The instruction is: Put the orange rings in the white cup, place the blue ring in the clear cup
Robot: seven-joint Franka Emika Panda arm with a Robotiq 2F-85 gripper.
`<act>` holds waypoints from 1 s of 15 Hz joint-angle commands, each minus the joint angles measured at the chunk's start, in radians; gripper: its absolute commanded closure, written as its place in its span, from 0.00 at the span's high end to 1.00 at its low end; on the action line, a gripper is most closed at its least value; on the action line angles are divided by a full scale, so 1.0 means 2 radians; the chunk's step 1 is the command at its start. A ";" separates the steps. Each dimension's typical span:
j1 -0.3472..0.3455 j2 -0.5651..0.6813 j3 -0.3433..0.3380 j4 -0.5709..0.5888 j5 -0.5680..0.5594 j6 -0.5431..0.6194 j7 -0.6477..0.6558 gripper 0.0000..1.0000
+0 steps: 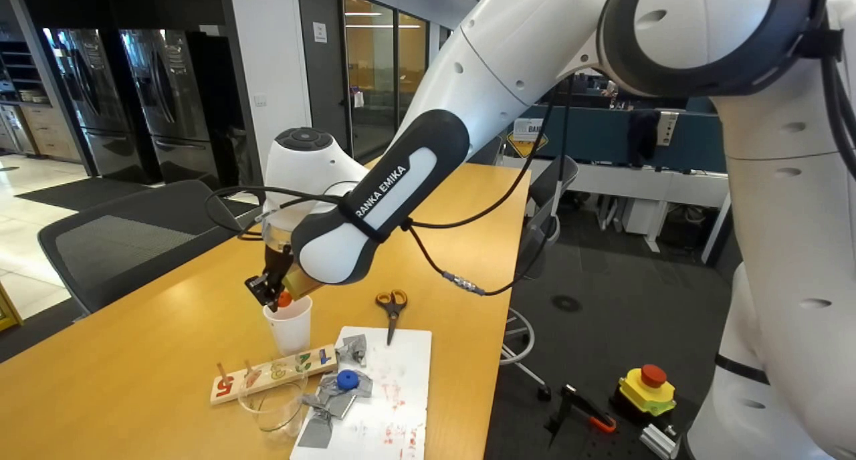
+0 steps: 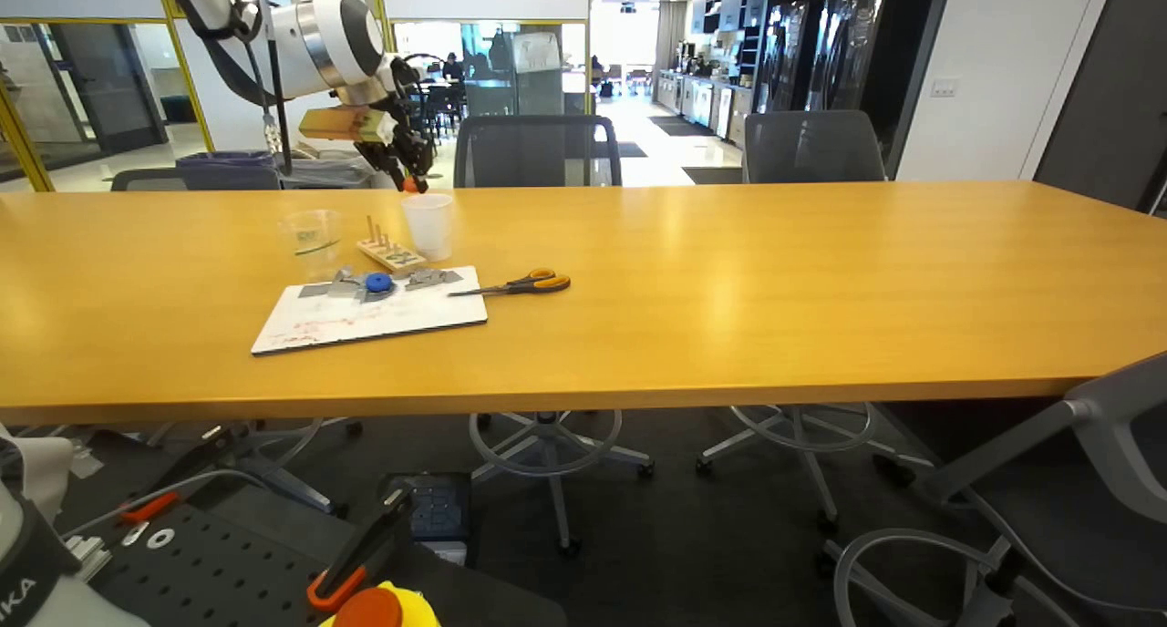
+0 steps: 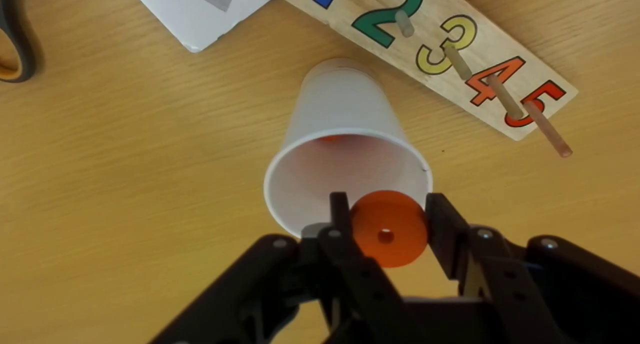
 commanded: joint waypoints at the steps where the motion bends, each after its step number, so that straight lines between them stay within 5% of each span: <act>1: 0.010 0.029 -0.015 0.039 0.031 0.000 -0.035 0.20; 4: 0.011 0.040 -0.019 0.051 0.049 -0.004 -0.049 0.22; 5: 0.011 0.042 -0.020 0.053 0.054 -0.007 -0.052 0.67; 10: 0.019 0.030 -0.032 0.047 0.059 -0.015 -0.048 0.97; 15: 0.037 -0.022 -0.053 -0.002 0.042 -0.037 -0.024 1.00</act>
